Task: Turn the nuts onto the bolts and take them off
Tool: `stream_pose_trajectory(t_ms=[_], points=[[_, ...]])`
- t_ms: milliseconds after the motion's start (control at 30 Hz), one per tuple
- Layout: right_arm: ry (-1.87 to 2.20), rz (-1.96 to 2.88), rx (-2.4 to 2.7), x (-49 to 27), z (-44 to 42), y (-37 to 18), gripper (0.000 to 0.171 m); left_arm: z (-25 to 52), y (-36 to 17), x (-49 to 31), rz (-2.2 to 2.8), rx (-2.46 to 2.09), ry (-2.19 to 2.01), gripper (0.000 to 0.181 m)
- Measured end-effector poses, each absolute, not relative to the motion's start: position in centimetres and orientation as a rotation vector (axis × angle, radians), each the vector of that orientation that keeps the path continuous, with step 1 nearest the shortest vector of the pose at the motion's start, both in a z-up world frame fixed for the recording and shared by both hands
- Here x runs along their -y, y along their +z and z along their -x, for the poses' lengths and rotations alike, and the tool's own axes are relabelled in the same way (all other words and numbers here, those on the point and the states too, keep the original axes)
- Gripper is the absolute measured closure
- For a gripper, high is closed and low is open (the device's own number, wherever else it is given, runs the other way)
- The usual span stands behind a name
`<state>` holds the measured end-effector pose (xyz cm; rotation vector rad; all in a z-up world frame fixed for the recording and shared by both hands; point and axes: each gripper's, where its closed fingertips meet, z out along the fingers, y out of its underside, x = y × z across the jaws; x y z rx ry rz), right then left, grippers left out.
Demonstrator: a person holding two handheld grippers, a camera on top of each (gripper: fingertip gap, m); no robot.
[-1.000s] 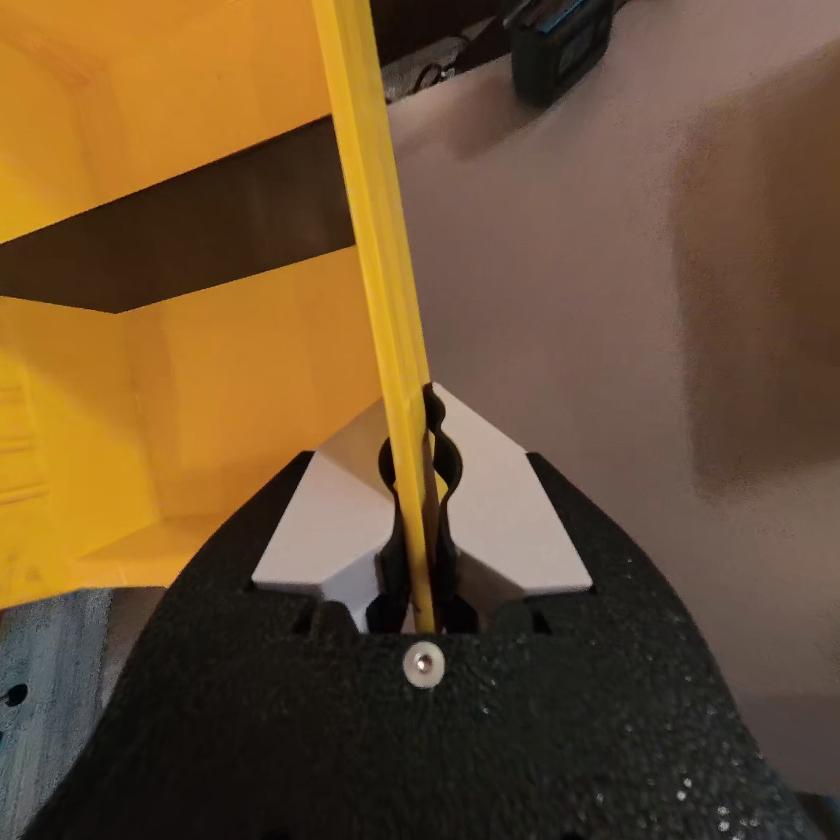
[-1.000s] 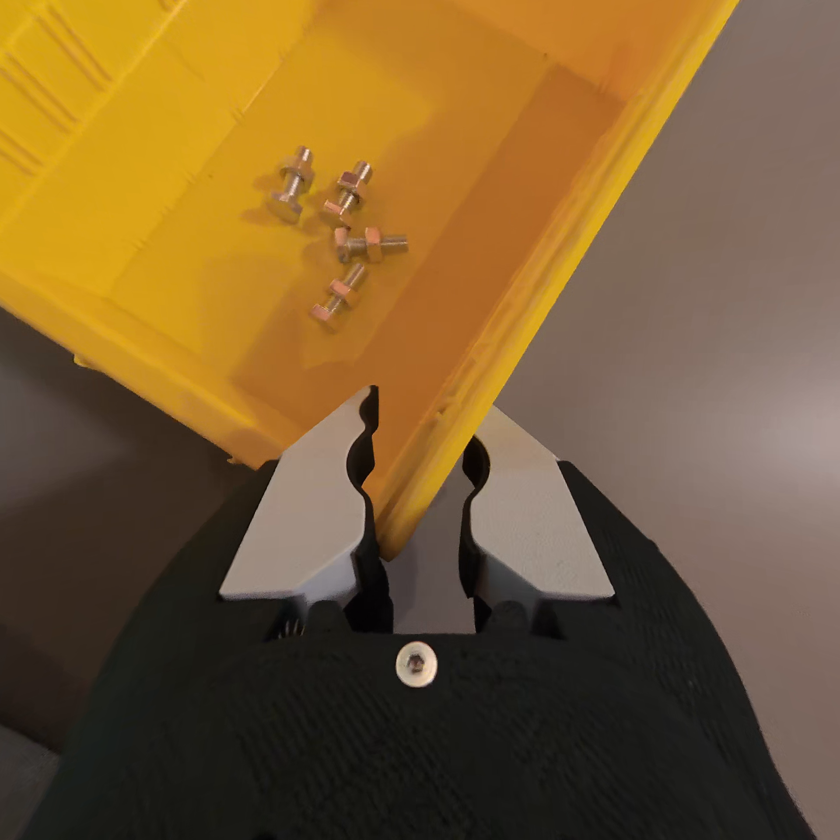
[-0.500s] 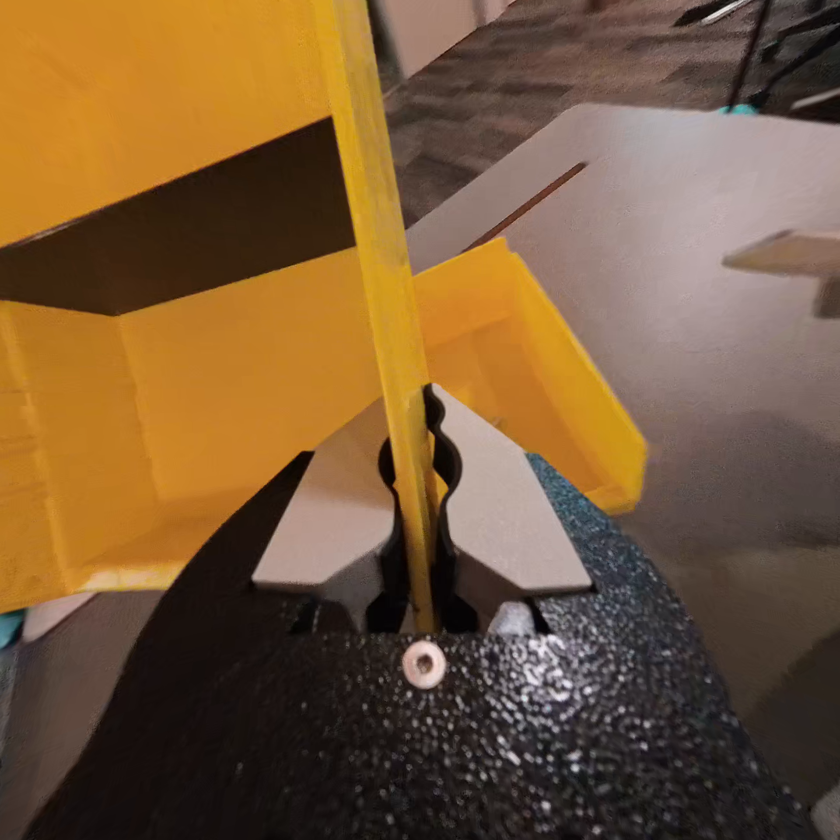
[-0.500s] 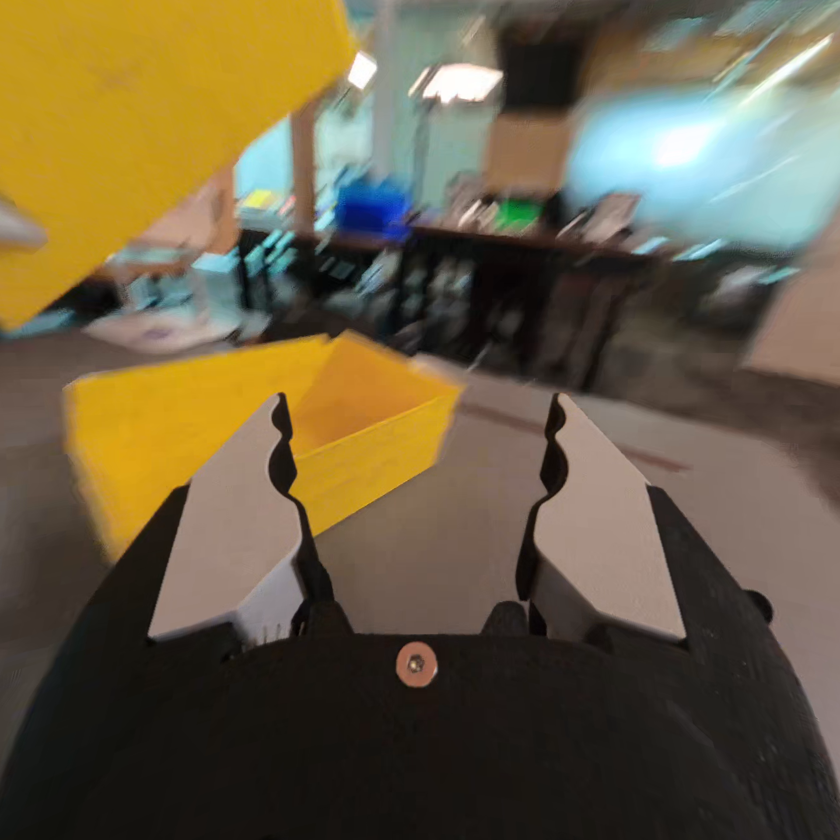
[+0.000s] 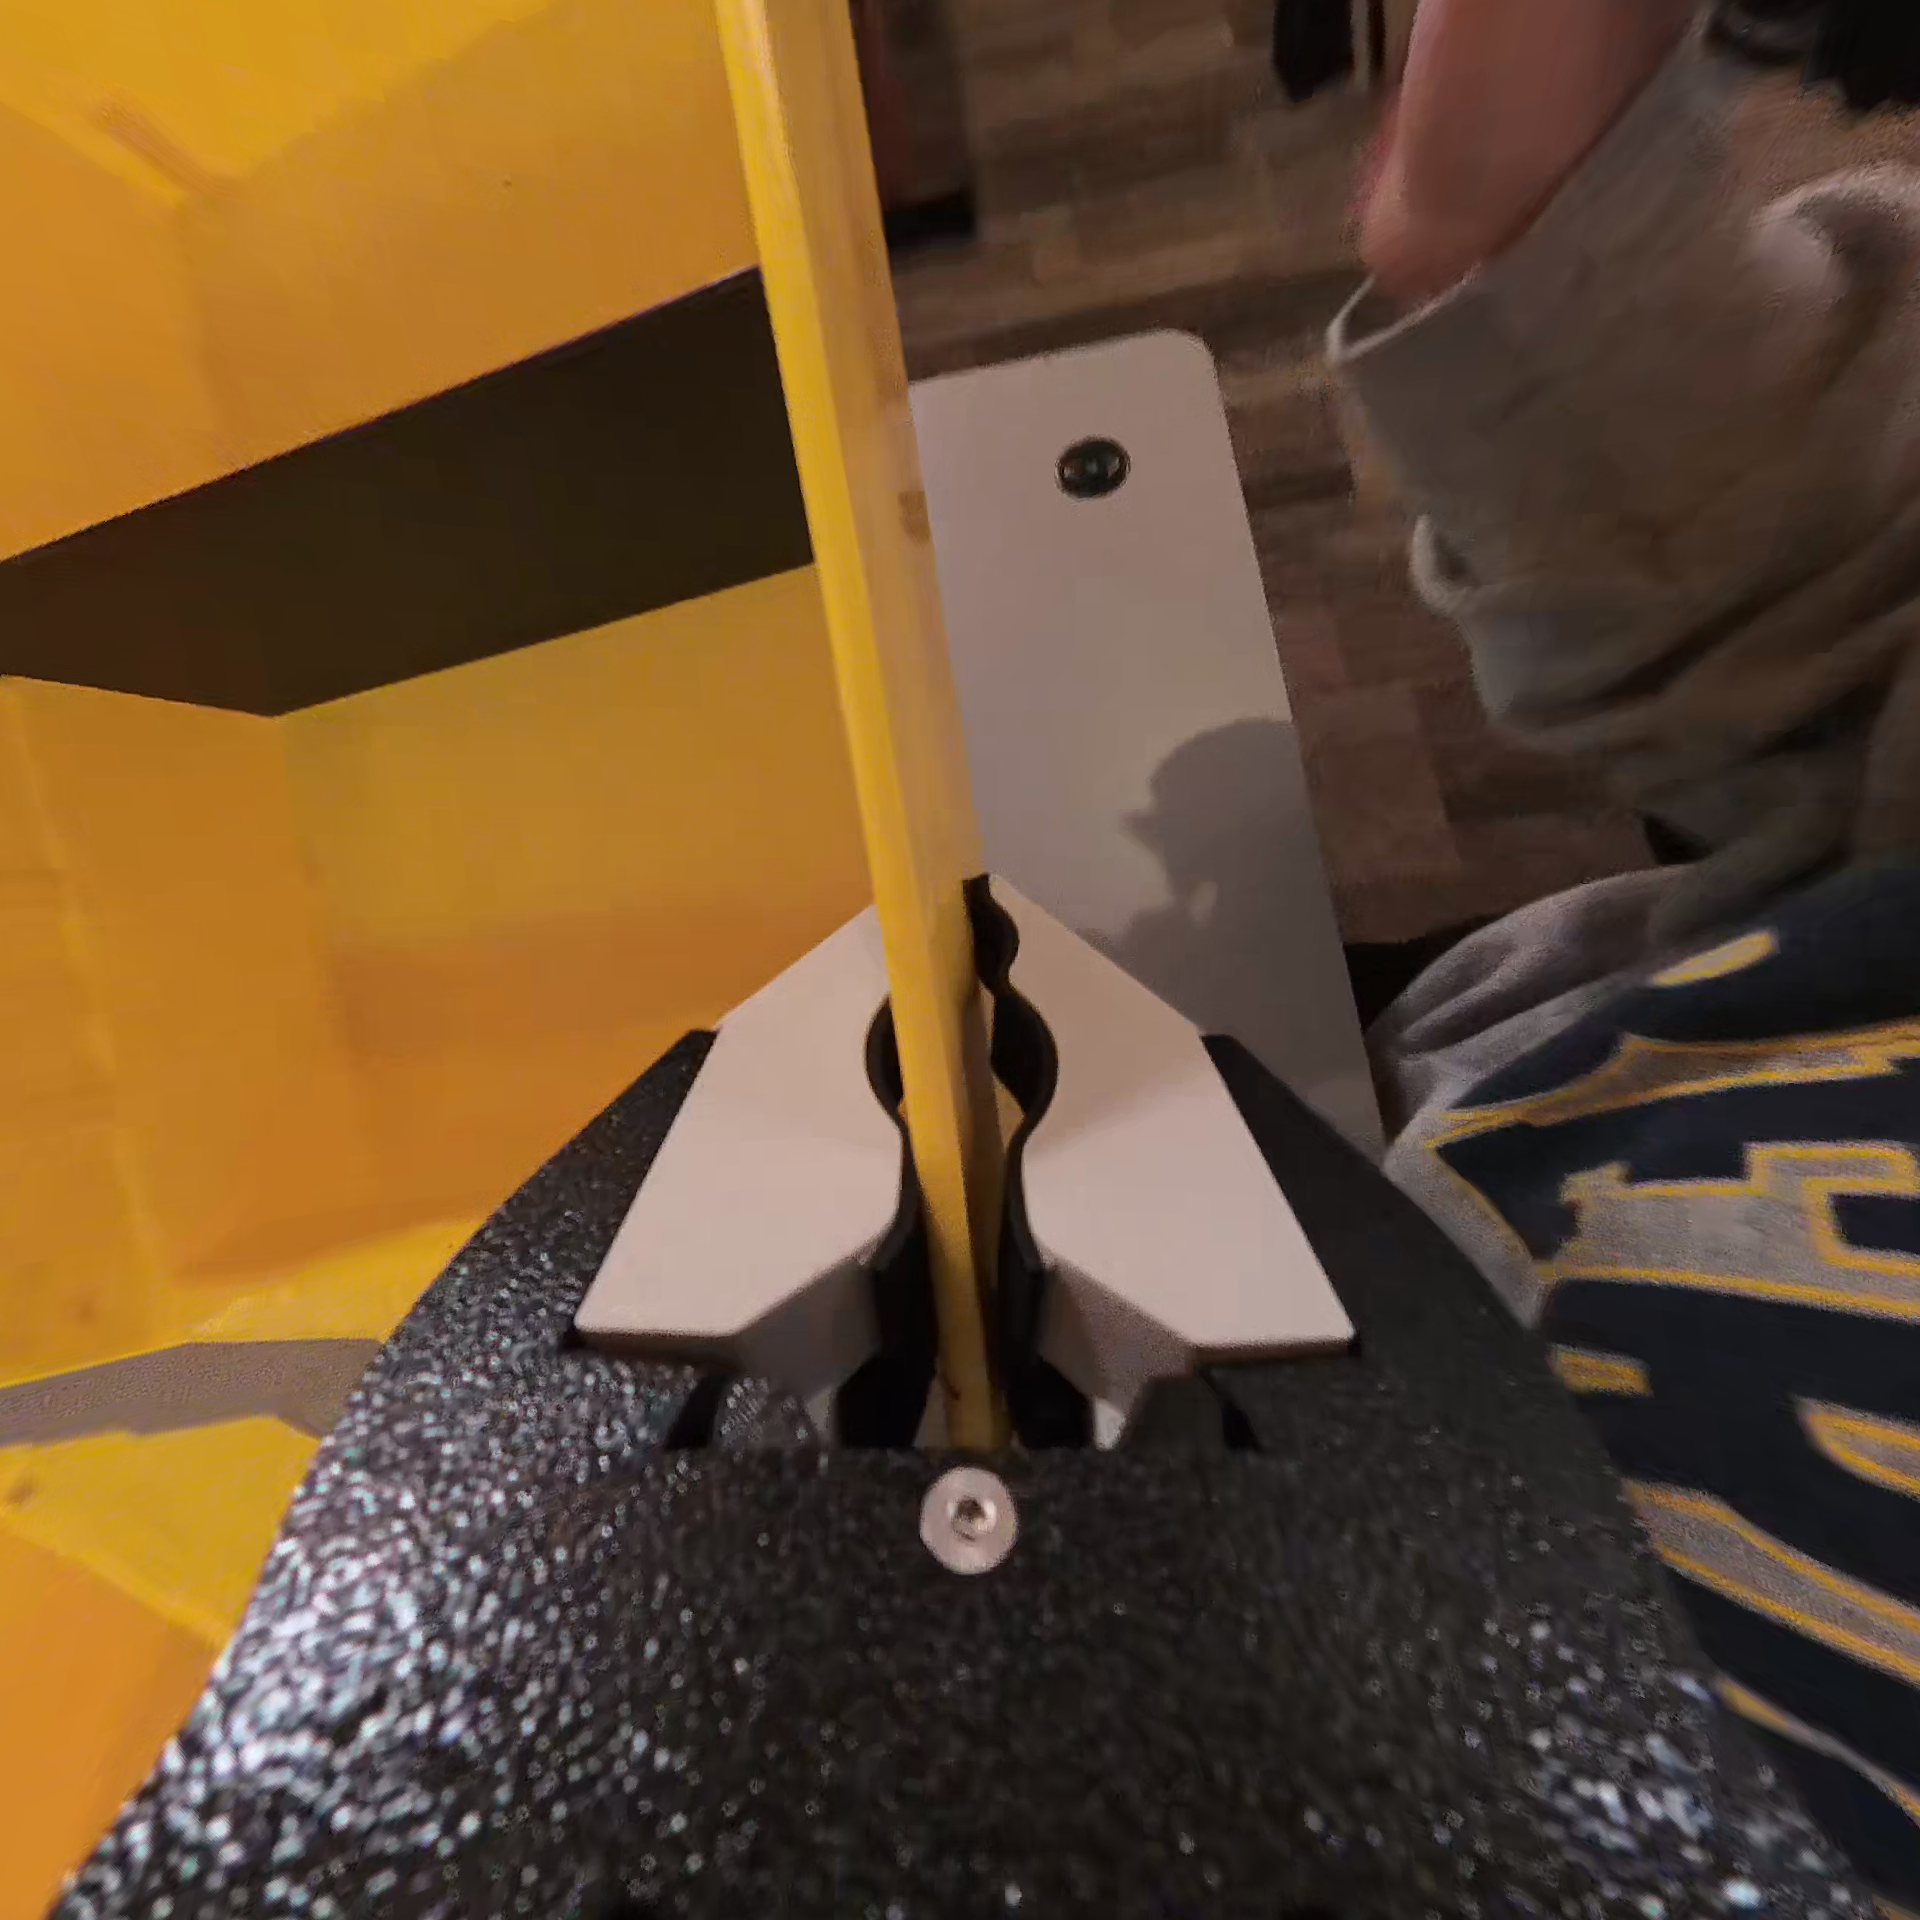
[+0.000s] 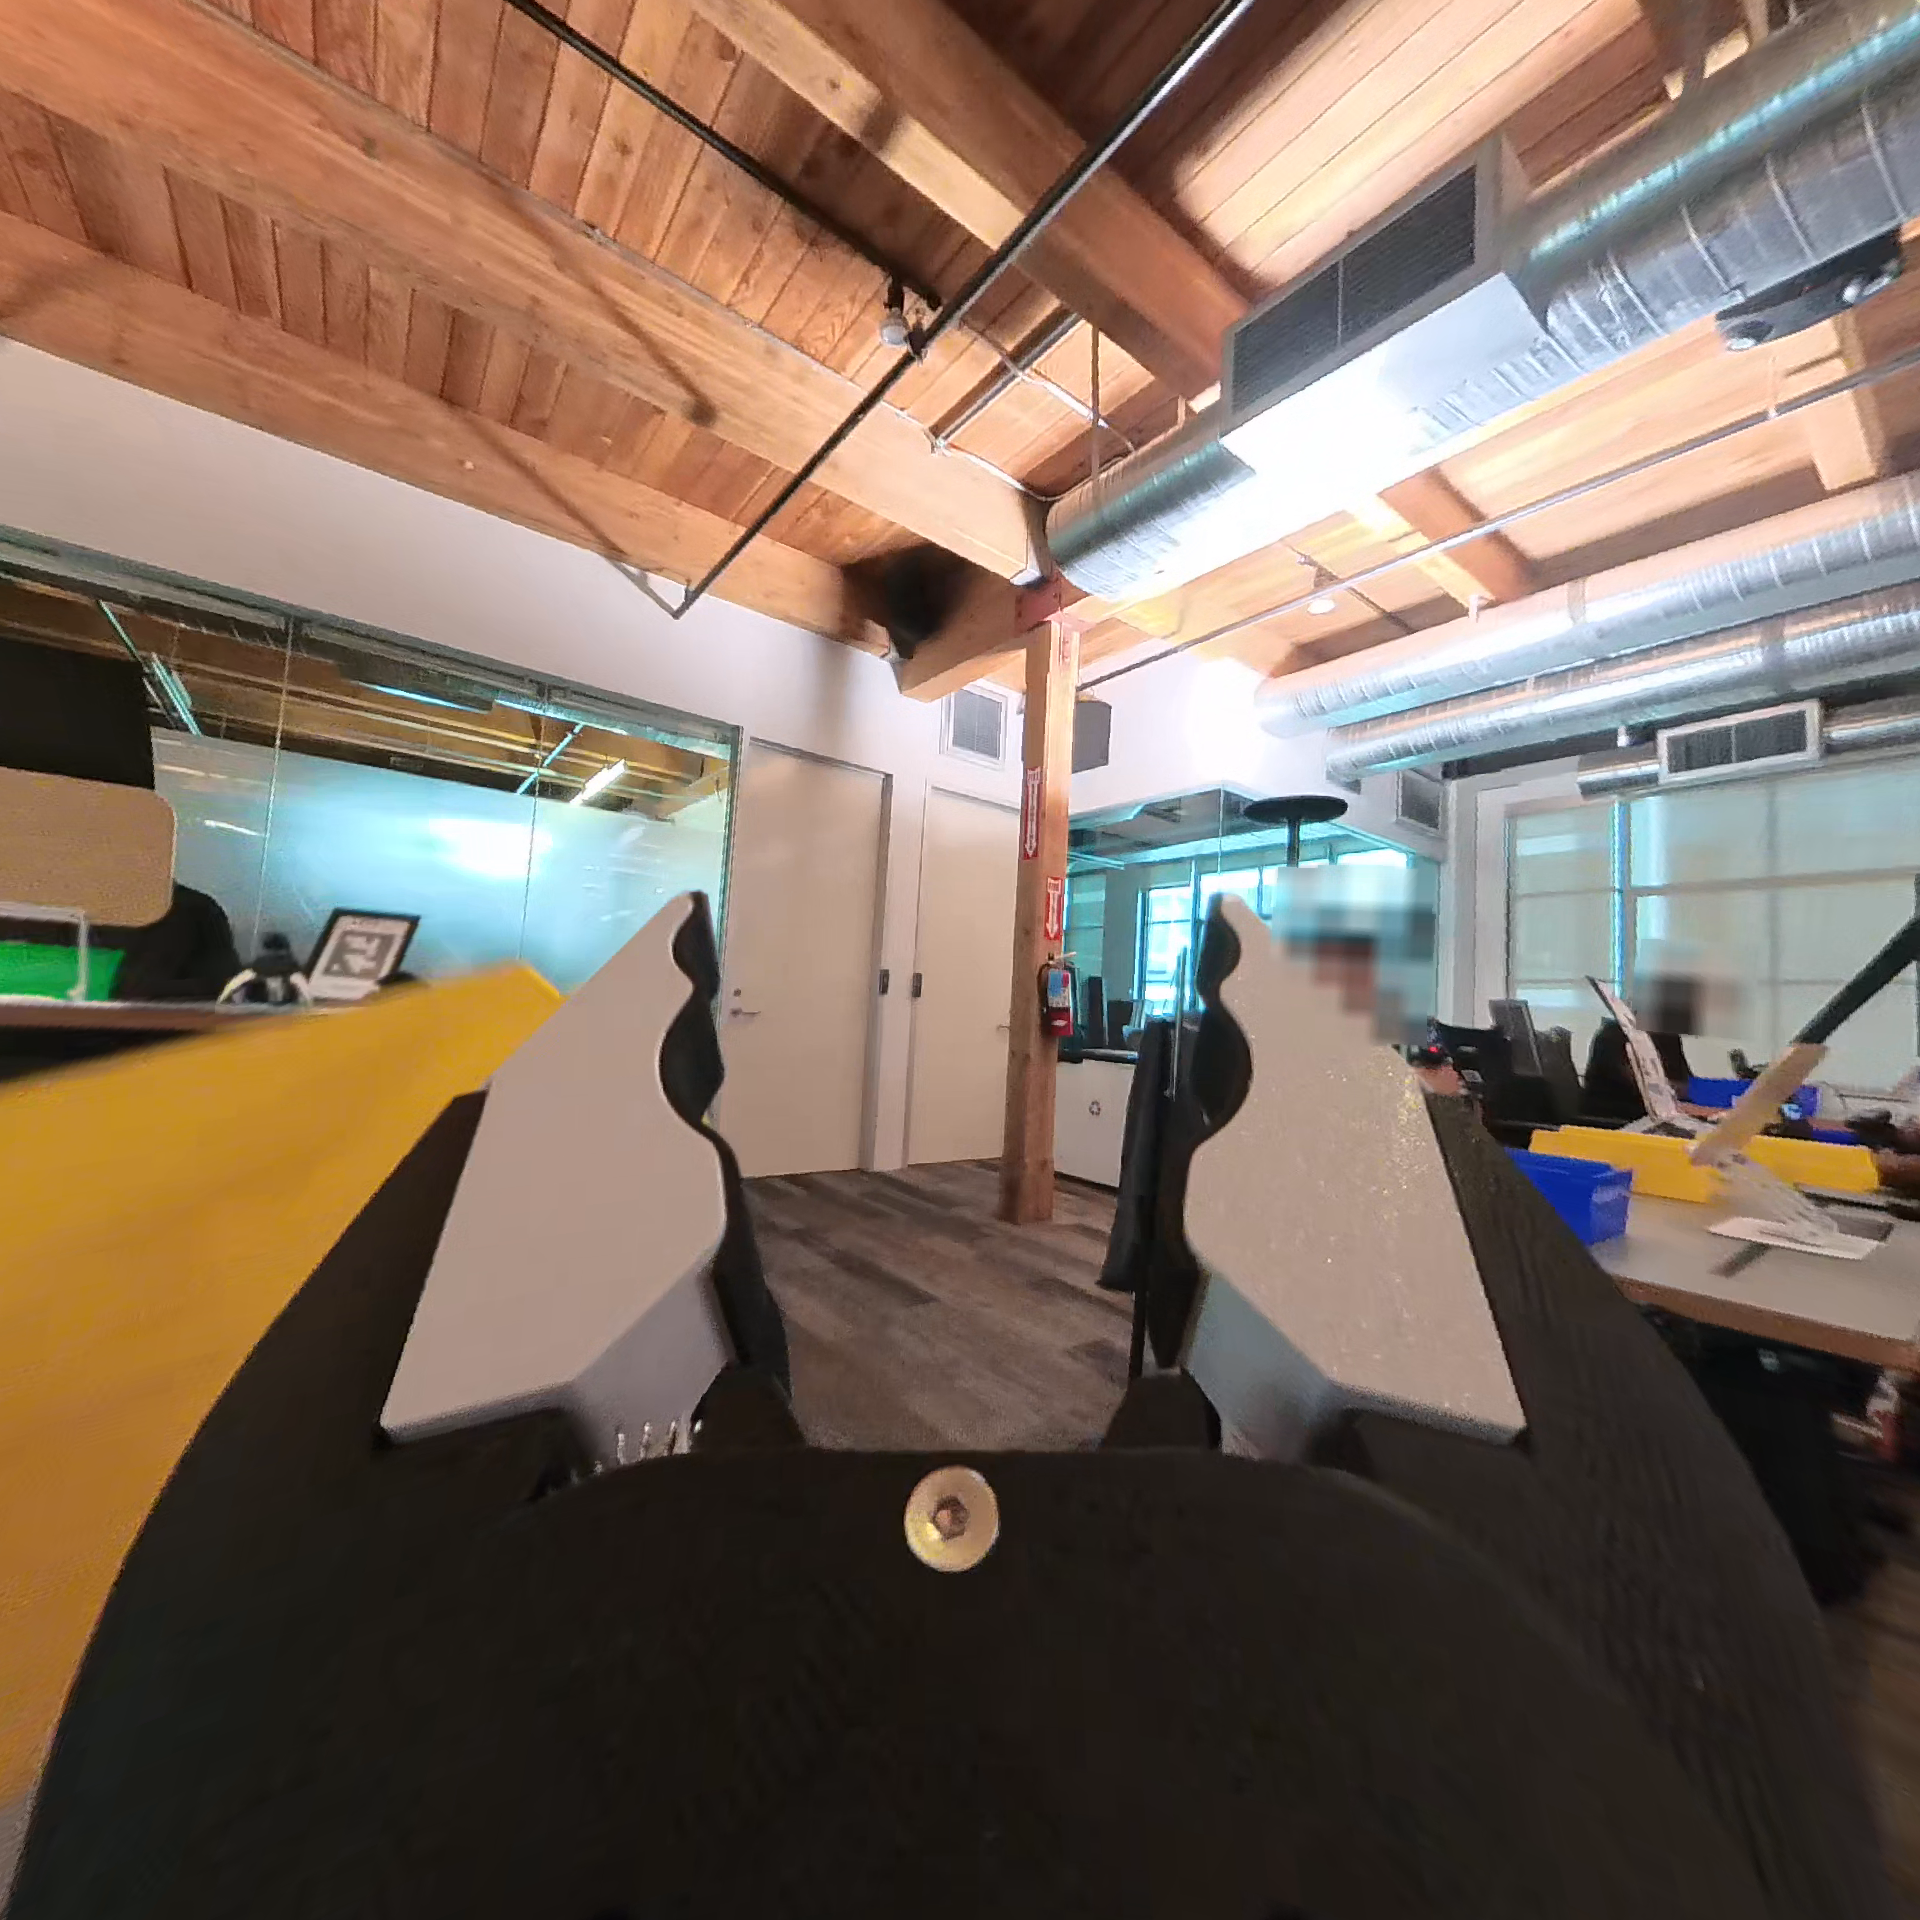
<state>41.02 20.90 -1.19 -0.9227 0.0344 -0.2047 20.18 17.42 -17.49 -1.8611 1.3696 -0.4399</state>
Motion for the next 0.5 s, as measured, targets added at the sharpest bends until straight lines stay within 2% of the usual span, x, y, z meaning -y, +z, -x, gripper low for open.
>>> stream_pose_trajectory(t_ms=[233, 433, 500], points=[[-0.085, 1.105, 0.049, -24.0, -38.7, -5.6, 0.079, -21.1, -26.0, -21.3, 2.052, -1.4, -0.319, 0.18], [0.056, 1.242, 0.151, -25.6, -33.6, -9.7, 0.079, -19.4, -30.2, -24.7, 2.146, -1.296, -0.15, 0.18], [0.12, 1.284, 0.185, -25.6, -31.5, -11.0, 0.079, -19.6, -30.4, -25.6, 2.078, -1.253, -0.144, 0.168]])
